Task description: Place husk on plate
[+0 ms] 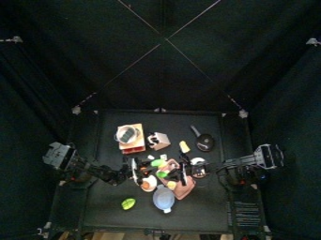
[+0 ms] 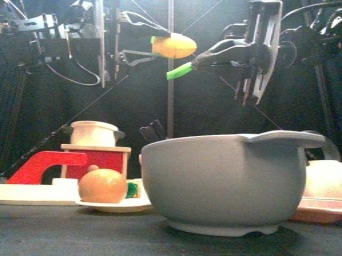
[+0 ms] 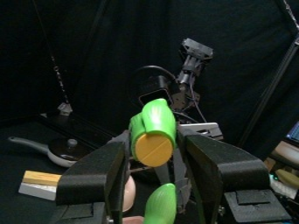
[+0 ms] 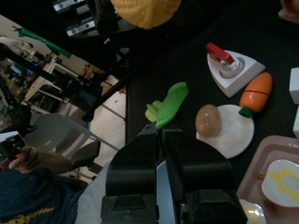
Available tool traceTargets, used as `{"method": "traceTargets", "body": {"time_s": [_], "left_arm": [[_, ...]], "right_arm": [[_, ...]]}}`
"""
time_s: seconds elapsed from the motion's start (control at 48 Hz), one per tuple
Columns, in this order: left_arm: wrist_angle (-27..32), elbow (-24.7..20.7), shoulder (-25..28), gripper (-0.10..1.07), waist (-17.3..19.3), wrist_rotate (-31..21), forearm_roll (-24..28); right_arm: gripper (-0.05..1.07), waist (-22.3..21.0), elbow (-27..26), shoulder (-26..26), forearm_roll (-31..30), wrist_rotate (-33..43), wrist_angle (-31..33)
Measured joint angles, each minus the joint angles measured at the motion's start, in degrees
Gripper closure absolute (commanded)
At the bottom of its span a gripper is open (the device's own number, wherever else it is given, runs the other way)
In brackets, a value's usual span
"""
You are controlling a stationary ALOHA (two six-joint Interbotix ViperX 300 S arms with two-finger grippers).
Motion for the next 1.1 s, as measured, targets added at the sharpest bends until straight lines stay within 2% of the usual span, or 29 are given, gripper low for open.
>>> {"method": "traceTargets", "body": {"time_s": [0.146,0.25,0.396,0.542,0.708,0.896,1.104], "left_arm": [[0.0,3.16,-0.09,0.25,-0.09,0.0,0.53],[0.0,5.27,-0.44,0.25,-0.53,0.09,2.81],[0.09,6.86,-0.44,0.25,-1.76,0.18,8.7],[0.26,7.12,1.32,0.25,-2.9,0.35,17.14],[0.35,6.24,3.08,0.25,-2.9,0.26,23.03],[1.67,4.75,4.48,0.25,-2.72,0.26,23.82],[3.6,4.22,4.75,0.25,-2.72,0.44,23.99]], "right_arm": [[0.7,5.45,0.0,-1.41,3.43,0.09,10.55],[0.7,8.96,0.0,-2.11,7.47,-0.09,18.54],[0.7,10.63,0.0,-3.08,11.78,0.0,27.33],[0.68,10.55,0.62,-3.87,15.38,0.09,36.83],[0.54,9.4,0.53,-0.35,16.17,0.0,40.17],[0.35,8.88,-0.7,1.76,14.94,0.0,42.63],[0.32,8.88,-2.9,1.58,11.25,0.0,47.81]]}}
